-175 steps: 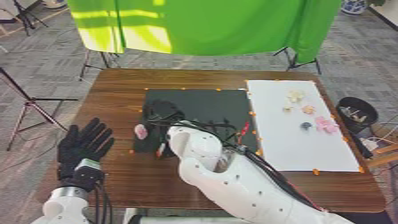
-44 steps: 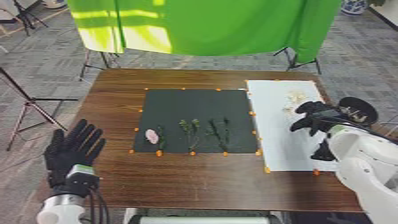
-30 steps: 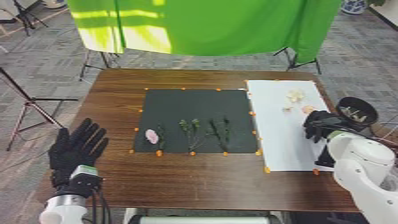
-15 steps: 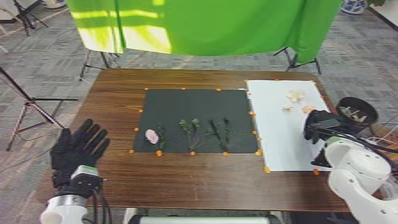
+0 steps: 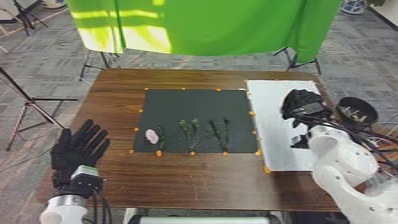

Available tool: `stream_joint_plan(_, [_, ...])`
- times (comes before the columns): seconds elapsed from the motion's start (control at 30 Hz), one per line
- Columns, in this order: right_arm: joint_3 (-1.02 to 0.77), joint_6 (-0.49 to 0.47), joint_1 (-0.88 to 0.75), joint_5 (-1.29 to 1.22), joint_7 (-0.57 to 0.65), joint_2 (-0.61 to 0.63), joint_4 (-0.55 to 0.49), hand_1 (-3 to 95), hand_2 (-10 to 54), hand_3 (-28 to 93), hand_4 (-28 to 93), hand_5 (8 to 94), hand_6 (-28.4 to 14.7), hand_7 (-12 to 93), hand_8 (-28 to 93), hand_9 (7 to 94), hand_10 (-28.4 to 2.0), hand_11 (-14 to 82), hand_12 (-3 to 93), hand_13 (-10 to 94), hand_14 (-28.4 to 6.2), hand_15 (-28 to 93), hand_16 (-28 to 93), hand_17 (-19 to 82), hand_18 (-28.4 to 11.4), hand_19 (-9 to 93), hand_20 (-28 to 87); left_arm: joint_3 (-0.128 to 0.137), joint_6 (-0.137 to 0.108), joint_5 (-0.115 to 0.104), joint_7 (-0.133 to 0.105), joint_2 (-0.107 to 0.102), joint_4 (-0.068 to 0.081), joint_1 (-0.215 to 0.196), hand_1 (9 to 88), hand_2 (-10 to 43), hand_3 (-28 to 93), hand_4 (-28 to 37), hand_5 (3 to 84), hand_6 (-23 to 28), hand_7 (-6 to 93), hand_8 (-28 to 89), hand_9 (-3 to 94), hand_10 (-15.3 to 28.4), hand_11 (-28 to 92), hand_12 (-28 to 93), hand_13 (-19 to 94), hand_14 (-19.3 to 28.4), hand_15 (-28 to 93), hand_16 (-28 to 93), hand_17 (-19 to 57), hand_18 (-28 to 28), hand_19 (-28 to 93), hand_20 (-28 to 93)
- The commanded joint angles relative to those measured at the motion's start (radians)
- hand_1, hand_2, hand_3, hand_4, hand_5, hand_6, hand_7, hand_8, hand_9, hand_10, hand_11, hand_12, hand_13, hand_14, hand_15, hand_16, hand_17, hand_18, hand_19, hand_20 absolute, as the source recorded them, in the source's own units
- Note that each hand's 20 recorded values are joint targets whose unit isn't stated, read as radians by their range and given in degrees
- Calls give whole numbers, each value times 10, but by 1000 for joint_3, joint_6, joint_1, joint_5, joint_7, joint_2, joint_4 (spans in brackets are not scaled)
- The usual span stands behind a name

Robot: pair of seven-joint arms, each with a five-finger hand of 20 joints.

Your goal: Arrange flowers

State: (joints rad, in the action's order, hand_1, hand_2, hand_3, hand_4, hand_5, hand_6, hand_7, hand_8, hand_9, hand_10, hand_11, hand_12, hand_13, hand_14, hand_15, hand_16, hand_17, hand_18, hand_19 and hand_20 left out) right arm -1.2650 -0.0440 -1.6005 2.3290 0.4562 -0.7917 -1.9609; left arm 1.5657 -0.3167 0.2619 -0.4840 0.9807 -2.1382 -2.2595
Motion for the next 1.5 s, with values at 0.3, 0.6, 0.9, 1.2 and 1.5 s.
stream_joint_plan(0.3, [450,-35,479,-111,-200,-409,178,587,-45,756,-283,769,35,214,0,856,-88,96,386,616,-64,263,397,231,-173,673,291,-35,19,8,62,-8,30,64,215,171,696,-283,410,97,140,-79,319,159,250,119,223,165,396,-65,-65,150,345,94])
stream_joint_plan(0.6, [573,-140,582,21,-254,-569,430,589,-41,749,-283,759,39,208,-6,844,-85,80,365,615,-63,259,397,231,-174,672,292,-61,7,2,64,-27,33,88,214,171,697,-283,410,97,141,-79,319,158,250,119,223,165,396,-65,-65,150,344,93])
stream_joint_plan(0.9, [608,-142,610,102,-181,-657,556,586,-40,754,-283,758,41,206,-12,837,-87,71,335,615,-67,252,387,231,-176,669,291,-64,-4,6,86,-44,34,97,214,172,696,-283,411,97,141,-80,321,160,249,119,223,164,396,-65,-65,149,343,93])
stream_joint_plan(1.2, [603,-177,586,132,-204,-685,553,582,-37,755,-283,754,43,188,-19,831,-85,58,290,617,-72,237,366,229,-178,664,287,-65,-6,-3,64,-51,33,91,213,172,699,-283,411,97,142,-79,320,159,250,120,223,165,397,-66,-66,150,345,94])
stream_joint_plan(1.5, [612,-151,578,170,-199,-685,560,577,-38,755,-283,725,42,167,-29,786,-81,53,235,614,-72,221,361,227,-179,661,284,-62,-7,-8,52,-46,29,78,214,170,701,-283,411,97,142,-80,320,159,251,120,224,166,399,-66,-66,150,347,93])
